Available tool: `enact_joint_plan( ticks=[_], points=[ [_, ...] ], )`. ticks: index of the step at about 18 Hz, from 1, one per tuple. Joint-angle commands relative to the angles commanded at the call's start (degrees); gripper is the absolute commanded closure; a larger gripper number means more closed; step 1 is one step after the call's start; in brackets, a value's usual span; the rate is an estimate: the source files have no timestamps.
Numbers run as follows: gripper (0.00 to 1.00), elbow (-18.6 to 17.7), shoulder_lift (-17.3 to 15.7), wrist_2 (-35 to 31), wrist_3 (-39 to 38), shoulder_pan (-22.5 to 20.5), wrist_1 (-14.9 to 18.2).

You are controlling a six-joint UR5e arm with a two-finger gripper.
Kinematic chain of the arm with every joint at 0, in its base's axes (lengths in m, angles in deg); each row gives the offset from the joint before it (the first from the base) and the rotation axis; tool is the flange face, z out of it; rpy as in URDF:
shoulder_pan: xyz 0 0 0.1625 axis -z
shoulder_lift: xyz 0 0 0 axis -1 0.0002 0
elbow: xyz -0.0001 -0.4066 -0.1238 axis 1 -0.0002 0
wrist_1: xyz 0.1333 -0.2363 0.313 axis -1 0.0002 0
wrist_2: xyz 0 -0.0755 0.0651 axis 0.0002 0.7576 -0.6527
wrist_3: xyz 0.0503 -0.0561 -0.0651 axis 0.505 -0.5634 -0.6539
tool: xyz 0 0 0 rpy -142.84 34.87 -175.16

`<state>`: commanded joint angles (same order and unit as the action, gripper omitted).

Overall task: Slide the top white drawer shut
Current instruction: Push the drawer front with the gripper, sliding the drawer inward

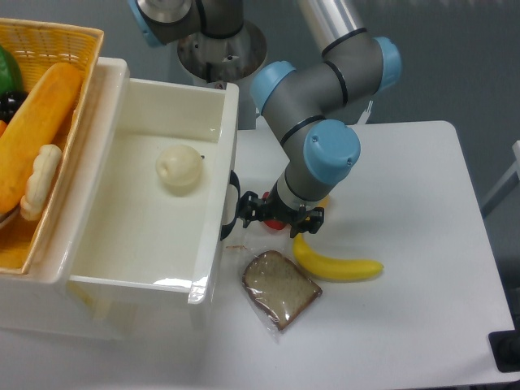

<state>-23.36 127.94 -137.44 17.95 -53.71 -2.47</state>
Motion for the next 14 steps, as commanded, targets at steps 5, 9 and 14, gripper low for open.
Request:
enact_joint_plan(
  ticks=[5,9,14],
  points=[
    [0.00,0.0,-0.2,0.4,0.2,0.9,0.0],
    [0.00,-0.1,-0.9,1.1,0.3,1.6,0.3],
    [0.00,-0.2,-1.4,1.8,0.3,2.4,1.1]
  ],
)
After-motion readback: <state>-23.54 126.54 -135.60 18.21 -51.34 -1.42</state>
